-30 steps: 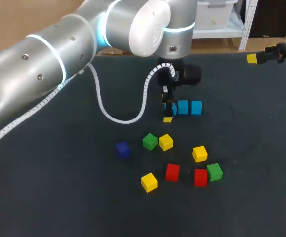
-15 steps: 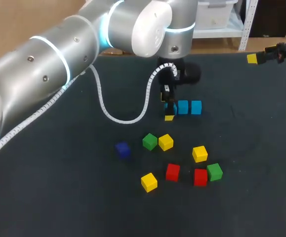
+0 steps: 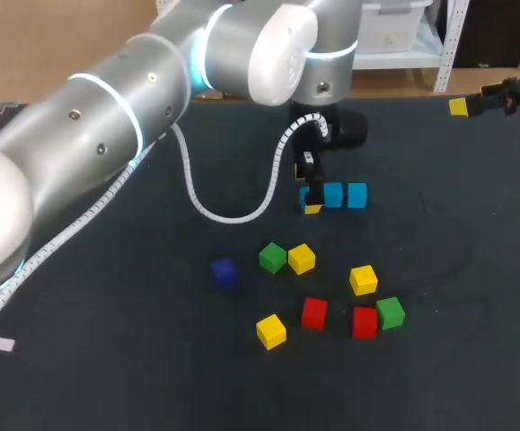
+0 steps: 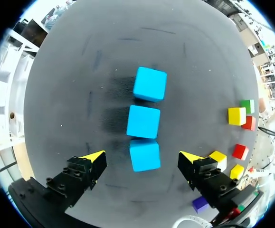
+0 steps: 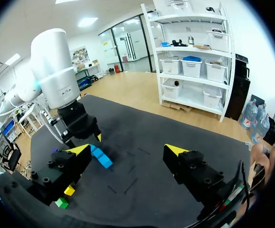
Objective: Place the blue cubes, place green cubes on the blue cubes, place the yellow cubes on the green cubes, then place the red cubes on the yellow cubes, and place purple cube on the red cubes.
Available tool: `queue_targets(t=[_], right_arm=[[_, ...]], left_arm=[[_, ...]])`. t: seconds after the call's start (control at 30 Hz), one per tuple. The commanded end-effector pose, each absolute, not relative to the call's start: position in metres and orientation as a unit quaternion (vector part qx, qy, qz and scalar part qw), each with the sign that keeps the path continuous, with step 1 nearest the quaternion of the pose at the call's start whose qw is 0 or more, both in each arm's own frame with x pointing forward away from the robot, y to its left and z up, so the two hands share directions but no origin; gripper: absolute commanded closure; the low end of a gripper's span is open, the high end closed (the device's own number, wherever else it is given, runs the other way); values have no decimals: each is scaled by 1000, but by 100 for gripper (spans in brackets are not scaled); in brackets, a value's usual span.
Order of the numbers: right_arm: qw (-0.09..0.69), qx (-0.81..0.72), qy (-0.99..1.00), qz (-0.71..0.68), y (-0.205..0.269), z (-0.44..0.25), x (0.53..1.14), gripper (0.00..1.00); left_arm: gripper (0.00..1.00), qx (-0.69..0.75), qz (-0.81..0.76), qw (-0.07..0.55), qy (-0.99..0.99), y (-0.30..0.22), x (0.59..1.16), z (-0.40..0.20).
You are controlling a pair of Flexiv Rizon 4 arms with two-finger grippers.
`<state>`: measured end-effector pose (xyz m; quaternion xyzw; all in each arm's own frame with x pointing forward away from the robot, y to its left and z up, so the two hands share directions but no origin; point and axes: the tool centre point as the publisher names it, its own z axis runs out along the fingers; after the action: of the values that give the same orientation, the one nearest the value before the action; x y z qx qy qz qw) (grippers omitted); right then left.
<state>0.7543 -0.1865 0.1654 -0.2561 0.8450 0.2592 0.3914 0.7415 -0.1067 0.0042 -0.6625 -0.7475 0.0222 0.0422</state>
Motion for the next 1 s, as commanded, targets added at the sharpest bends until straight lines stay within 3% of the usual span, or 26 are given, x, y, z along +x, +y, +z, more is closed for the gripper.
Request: queue_targets(t=[0.03,0.23,0.27,0.3,0.33,0.37,0.4,0.47,0.57,1.0], right_arm=[[392,-257,844,261,-187,165,755,0],[392,-257,844,261,-187,165,755,0],[392,-257,844,261,-187,165,755,0],[392,-257,844,261,-187,165,755,0],[392,-257,844,261,-187,165,755,0],[392,-257,844,261,-187,165,755,0],[392,-257,844,261,-187,165,755,0],[392,-257,844,261,-187,165,755,0],[392,-257,844,261,-187,165,755,0],[392,-257,844,261,-187,165,755,0]], left_arm=[[0,-659,17,38,-751,-106,740,2],[0,-651,16,28,-758,-105,741,-1],[9,-650,16,27,-759,-105,741,-1],[11,-648,16,25,-761,-105,741,-1],[18,-645,14,24,-763,-104,741,-1],[45,-643,12,25,-765,-104,741,-1],[56,-642,11,26,-766,-104,741,-1],[67,-642,12,26,-766,-103,742,0],[99,-646,-2,34,-763,-103,742,0],[100,-683,-30,49,-728,-106,740,0]])
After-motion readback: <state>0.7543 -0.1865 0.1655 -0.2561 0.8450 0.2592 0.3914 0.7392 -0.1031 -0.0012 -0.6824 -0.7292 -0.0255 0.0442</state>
